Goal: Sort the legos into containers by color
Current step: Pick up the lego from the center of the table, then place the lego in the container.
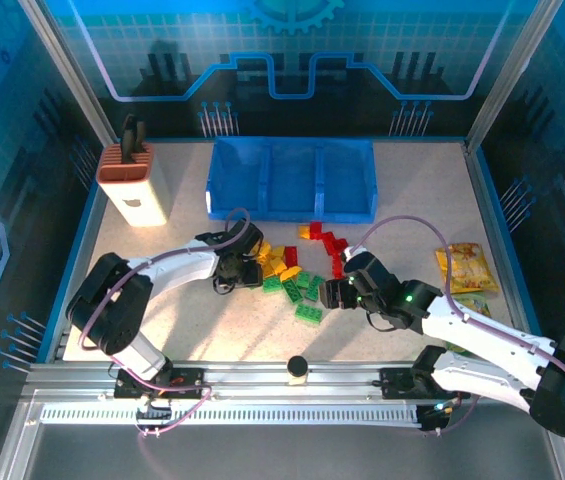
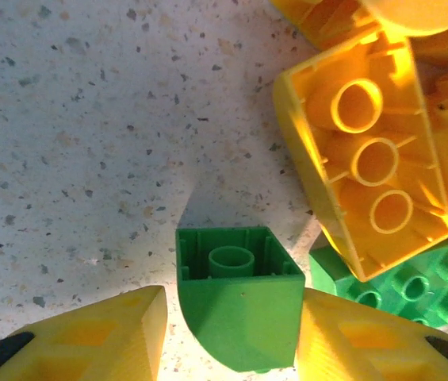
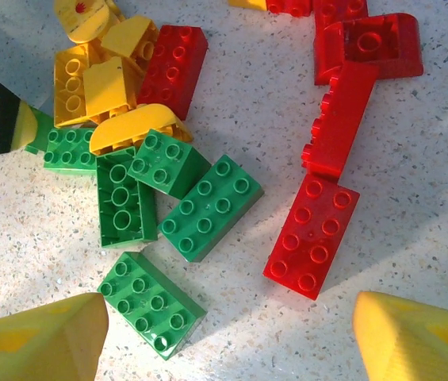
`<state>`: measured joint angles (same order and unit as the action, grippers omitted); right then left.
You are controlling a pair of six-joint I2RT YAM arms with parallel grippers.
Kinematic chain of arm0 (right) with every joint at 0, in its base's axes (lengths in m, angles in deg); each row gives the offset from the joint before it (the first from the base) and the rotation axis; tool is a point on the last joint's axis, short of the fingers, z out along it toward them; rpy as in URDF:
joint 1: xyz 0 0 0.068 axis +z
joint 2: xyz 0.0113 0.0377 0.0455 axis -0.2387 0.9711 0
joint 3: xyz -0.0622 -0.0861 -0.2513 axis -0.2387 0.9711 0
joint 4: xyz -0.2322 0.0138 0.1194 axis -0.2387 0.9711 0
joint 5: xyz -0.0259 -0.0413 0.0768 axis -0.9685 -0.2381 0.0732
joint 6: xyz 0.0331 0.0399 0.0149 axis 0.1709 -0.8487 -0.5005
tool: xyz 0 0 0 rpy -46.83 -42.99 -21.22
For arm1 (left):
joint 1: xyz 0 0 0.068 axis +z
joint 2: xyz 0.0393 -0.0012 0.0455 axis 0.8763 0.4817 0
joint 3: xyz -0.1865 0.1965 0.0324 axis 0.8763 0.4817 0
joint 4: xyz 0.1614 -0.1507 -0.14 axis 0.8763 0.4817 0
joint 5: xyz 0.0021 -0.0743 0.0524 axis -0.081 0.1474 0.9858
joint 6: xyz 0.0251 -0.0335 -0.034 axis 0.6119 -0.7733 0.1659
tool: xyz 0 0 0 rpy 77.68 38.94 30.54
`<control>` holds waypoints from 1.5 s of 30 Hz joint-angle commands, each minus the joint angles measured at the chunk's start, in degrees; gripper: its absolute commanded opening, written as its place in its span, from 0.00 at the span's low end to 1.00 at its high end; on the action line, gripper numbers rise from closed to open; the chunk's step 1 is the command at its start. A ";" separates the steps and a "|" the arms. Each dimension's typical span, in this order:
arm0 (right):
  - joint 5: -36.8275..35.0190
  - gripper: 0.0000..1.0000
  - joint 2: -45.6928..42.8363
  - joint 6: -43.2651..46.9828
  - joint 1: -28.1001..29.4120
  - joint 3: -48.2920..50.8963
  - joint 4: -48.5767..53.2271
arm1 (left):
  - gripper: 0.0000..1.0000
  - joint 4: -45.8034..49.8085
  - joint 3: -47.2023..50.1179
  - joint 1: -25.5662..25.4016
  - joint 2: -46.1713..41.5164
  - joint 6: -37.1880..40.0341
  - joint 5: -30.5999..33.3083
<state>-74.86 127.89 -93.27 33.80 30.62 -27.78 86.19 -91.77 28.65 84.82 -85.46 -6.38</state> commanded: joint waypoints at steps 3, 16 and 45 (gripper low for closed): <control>-0.35 0.82 0.15 -0.94 0.46 0.42 -1.20 | 0.43 -0.02 -1.03 -0.40 1.24 0.95 1.05; -1.01 0.89 -0.02 -2.20 0.42 1.60 1.52 | 0.26 5.58 -4.65 -0.28 -3.71 2.09 6.96; 3.43 0.85 2.70 -5.45 1.97 5.54 0.82 | 0.24 12.53 -38.64 17.93 6.24 12.22 2.51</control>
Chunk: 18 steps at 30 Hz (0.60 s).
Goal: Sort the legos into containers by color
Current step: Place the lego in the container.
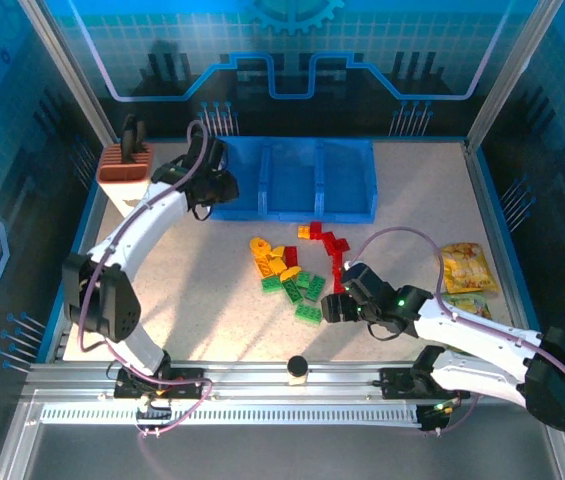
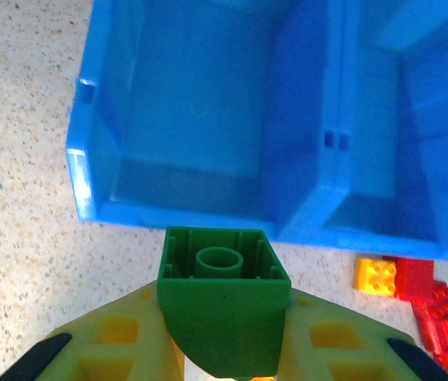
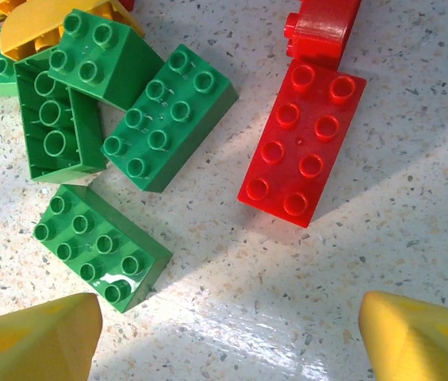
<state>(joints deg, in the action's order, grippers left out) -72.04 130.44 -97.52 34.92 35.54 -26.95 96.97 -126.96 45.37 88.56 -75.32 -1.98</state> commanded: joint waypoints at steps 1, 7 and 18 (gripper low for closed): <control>0.69 0.85 0.14 -1.22 0.91 0.53 -0.06 | 0.24 1.99 -4.93 1.58 3.93 2.34 -1.81; 1.07 0.83 -0.11 -0.52 1.76 0.01 0.45 | 0.24 3.55 -12.30 2.52 12.96 3.01 -1.97; 0.62 0.83 -1.34 -1.47 2.10 -0.15 2.90 | 0.27 4.75 -17.21 2.56 22.58 2.52 -1.73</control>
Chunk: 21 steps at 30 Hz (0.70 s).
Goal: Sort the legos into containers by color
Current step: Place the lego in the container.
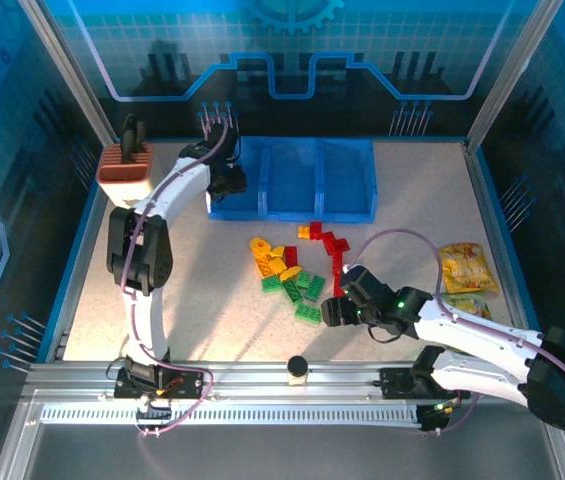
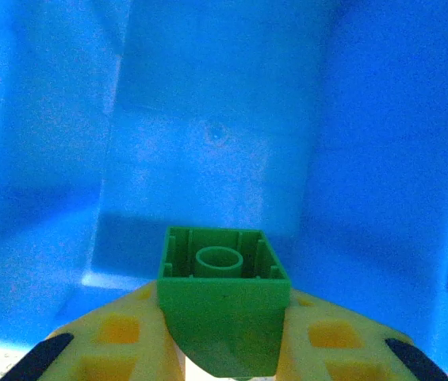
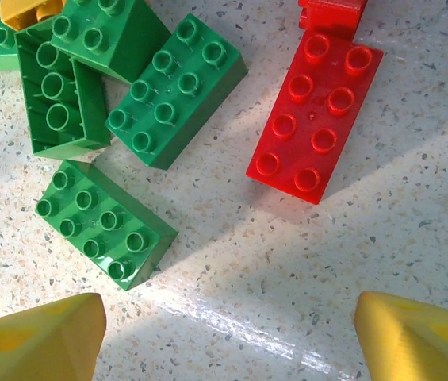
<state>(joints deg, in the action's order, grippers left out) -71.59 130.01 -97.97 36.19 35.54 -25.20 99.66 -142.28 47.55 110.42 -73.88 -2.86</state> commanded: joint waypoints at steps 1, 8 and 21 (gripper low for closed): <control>0.28 0.83 -1.05 -1.10 0.88 -0.08 0.99 | 0.28 1.94 -1.61 0.38 0.83 0.95 -0.69; 0.01 0.82 -2.04 -1.03 0.90 -0.04 0.67 | 0.36 1.90 -1.29 0.38 0.28 1.04 0.20; 0.70 0.79 0.98 1.47 1.51 -3.59 0.79 | 0.63 -1.24 6.84 0.05 -14.82 -1.81 -2.34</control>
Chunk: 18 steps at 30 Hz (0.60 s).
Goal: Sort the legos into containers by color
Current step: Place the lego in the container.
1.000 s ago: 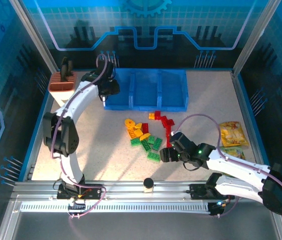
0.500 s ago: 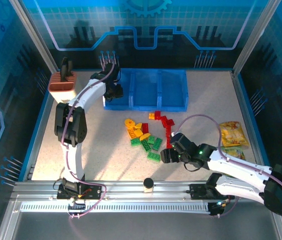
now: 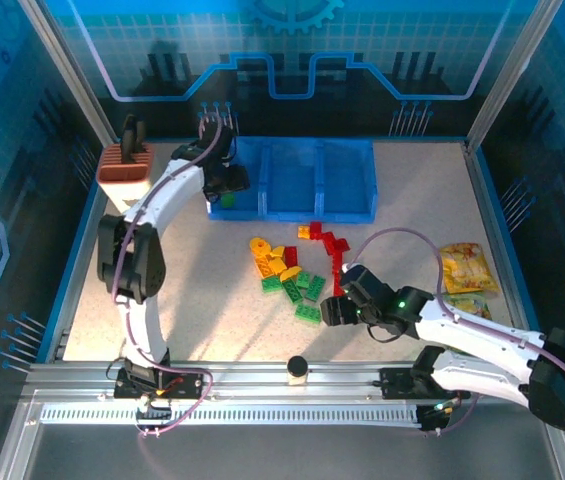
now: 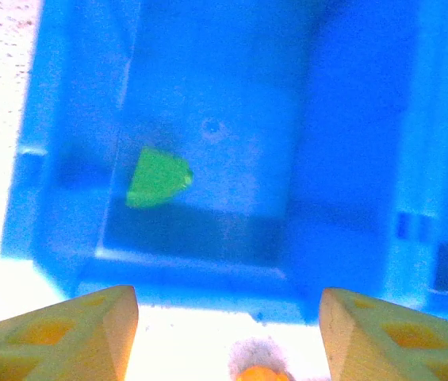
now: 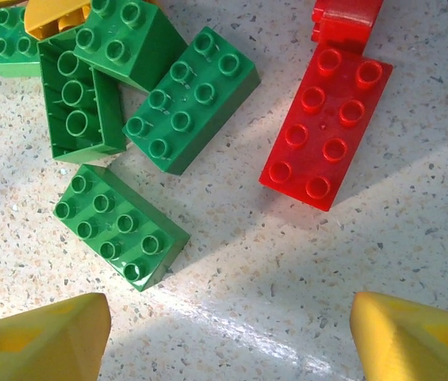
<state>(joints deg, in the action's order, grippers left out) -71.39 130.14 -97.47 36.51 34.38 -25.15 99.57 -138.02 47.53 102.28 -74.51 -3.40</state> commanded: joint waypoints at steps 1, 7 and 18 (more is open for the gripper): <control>0.43 0.79 1.41 1.26 1.54 -2.90 0.73 | 0.63 -2.16 4.74 -0.16 -9.18 -1.52 -1.97; -0.45 0.78 6.55 3.54 3.72 -6.48 0.49 | 0.63 -7.93 20.91 -1.90 -24.48 -4.47 -2.20; -1.02 0.75 20.75 7.47 3.00 -17.29 -0.58 | 0.59 -8.18 45.88 -5.12 -48.99 -8.90 -2.02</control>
<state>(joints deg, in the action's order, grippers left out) -71.67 147.64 -92.03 39.81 20.46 -25.61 90.46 -94.09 43.03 58.35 -81.66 -5.33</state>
